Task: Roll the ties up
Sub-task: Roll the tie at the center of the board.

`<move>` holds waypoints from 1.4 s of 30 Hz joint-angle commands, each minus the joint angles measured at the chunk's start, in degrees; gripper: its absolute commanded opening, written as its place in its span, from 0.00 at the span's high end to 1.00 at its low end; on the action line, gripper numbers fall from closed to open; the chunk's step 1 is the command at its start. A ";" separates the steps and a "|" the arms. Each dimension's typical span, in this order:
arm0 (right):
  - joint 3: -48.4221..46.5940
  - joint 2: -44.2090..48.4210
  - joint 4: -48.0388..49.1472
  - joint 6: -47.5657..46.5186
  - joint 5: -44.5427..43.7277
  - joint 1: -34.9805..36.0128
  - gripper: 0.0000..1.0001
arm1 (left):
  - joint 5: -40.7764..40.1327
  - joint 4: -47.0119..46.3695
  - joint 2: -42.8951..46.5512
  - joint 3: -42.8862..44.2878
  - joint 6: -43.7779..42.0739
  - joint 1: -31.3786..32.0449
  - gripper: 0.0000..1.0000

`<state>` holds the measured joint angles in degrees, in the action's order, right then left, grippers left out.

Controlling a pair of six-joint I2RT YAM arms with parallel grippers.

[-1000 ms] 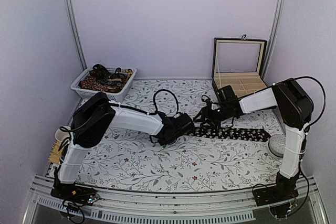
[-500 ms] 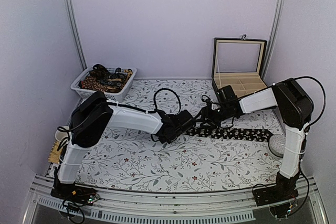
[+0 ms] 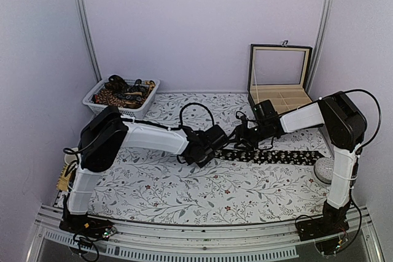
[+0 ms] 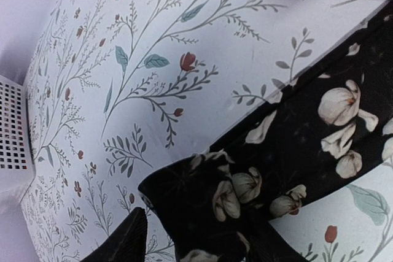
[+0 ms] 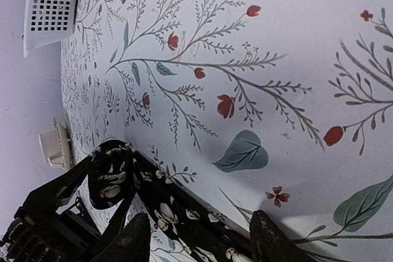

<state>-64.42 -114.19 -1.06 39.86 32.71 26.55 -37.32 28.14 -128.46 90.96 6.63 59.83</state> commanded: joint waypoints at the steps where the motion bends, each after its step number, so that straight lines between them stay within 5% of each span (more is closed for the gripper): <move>1: -0.69 3.31 -2.49 0.05 0.17 -0.30 0.45 | 2.43 -0.12 2.14 -1.02 -0.97 -0.30 0.46; 32: -9.09 0.72 -3.50 1.35 2.00 4.90 0.46 | 7.82 -5.72 12.08 -5.44 -1.15 -2.48 0.29; 42: -12.59 -2.16 -3.35 2.94 2.94 8.46 0.51 | 24.06 -19.74 30.22 -23.26 10.18 -9.37 0.24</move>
<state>-75.44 -114.21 -4.62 41.82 34.81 33.67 -21.06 16.27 -104.25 72.18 11.05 52.86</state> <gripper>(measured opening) 0.507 0.760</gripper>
